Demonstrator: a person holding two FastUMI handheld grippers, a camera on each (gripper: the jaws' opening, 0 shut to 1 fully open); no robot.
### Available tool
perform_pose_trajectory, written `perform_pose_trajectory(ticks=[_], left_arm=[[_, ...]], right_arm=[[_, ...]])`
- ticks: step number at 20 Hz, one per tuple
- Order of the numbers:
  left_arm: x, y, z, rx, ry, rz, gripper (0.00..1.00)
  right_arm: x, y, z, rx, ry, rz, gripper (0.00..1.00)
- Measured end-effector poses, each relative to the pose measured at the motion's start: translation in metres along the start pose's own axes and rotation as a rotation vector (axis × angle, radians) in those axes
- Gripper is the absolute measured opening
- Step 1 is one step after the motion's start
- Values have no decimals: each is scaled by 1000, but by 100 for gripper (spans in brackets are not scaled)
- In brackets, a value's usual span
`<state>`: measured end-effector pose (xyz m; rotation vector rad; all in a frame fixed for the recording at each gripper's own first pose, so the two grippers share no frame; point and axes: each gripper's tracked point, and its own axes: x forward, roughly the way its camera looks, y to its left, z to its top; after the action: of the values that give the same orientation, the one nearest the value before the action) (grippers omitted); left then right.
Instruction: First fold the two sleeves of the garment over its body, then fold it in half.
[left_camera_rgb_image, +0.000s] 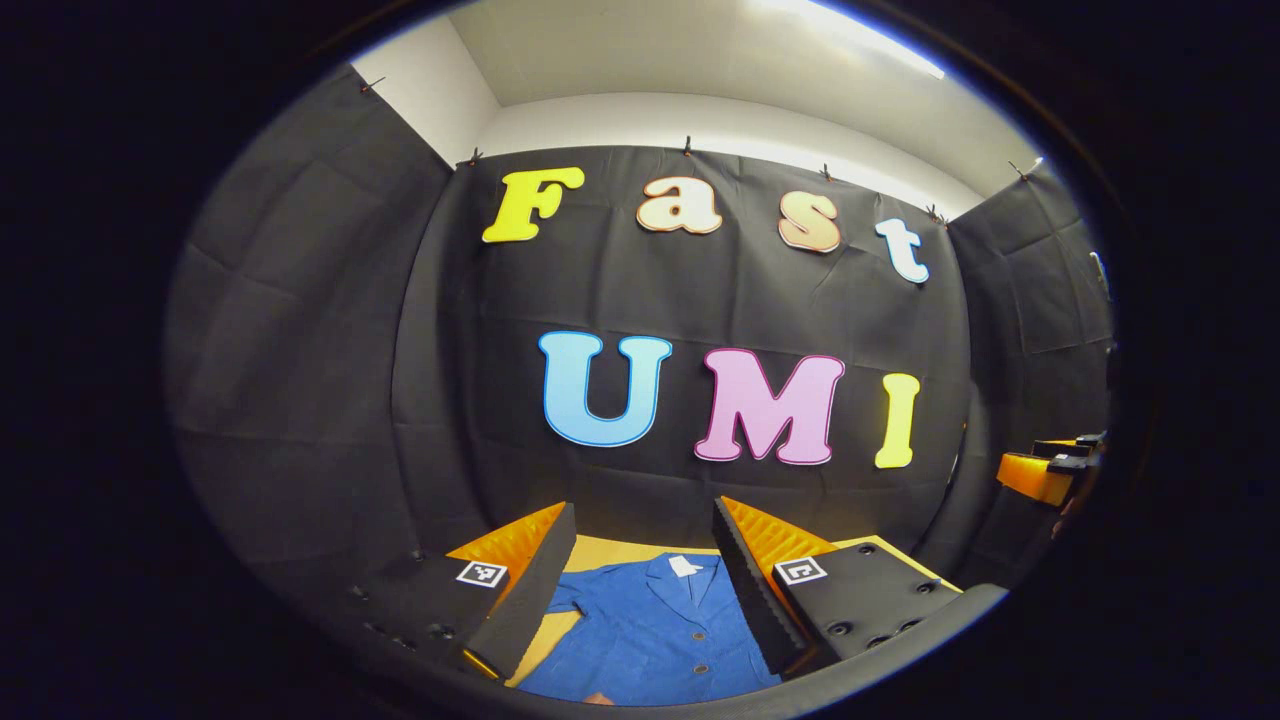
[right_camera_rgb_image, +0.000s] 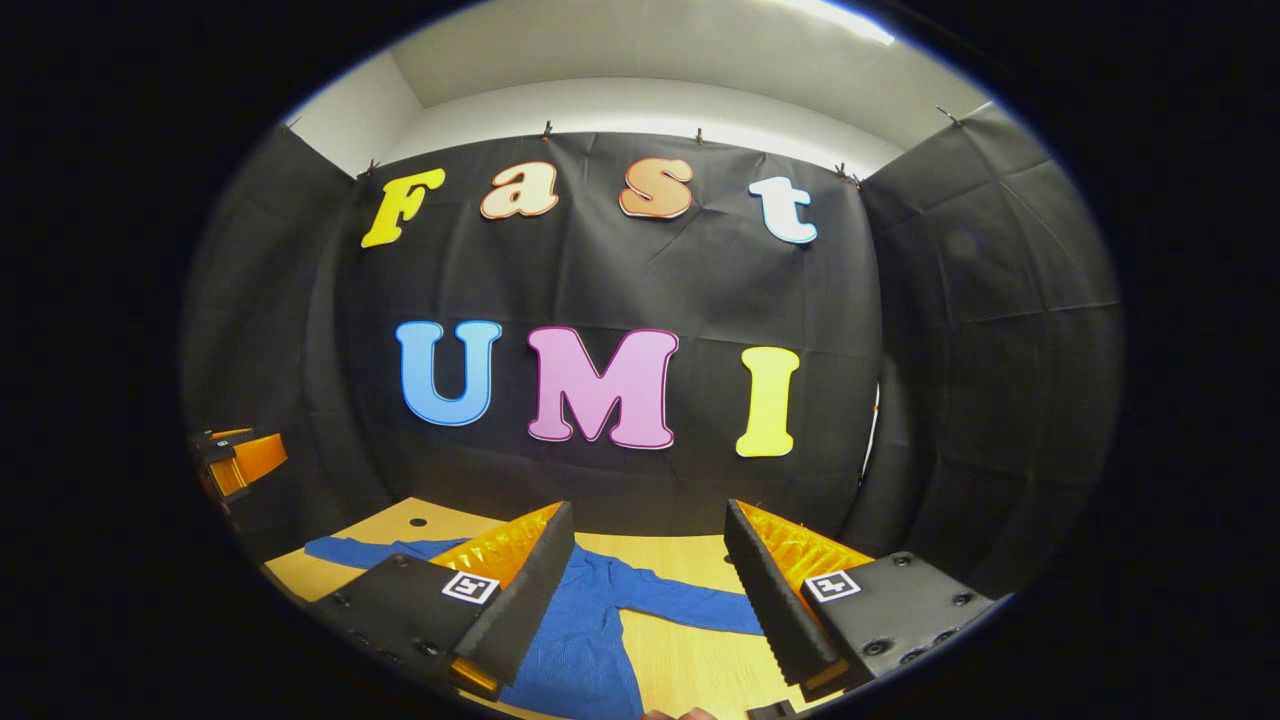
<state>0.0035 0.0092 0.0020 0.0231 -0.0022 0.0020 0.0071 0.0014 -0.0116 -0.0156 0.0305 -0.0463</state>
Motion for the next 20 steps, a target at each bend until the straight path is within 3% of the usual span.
perform_pose_trajectory(ticks=[8, 9, 13, 20], left_arm=[[5, 1, -2, 4, -2, -10, 80], [5, 1, -3, 3, -1, -14, 80], [7, 3, -10, -6, 14, -27, 79], [20, -8, -15, -3, 30, -49, 80]], right_arm=[[6, -25, -10, 3, 21, -71, 87], [6, -28, -12, 1, 23, -82, 95], [10, -41, -22, -18, 32, -103, 95], [34, -105, -73, -11, 126, -203, 95]])
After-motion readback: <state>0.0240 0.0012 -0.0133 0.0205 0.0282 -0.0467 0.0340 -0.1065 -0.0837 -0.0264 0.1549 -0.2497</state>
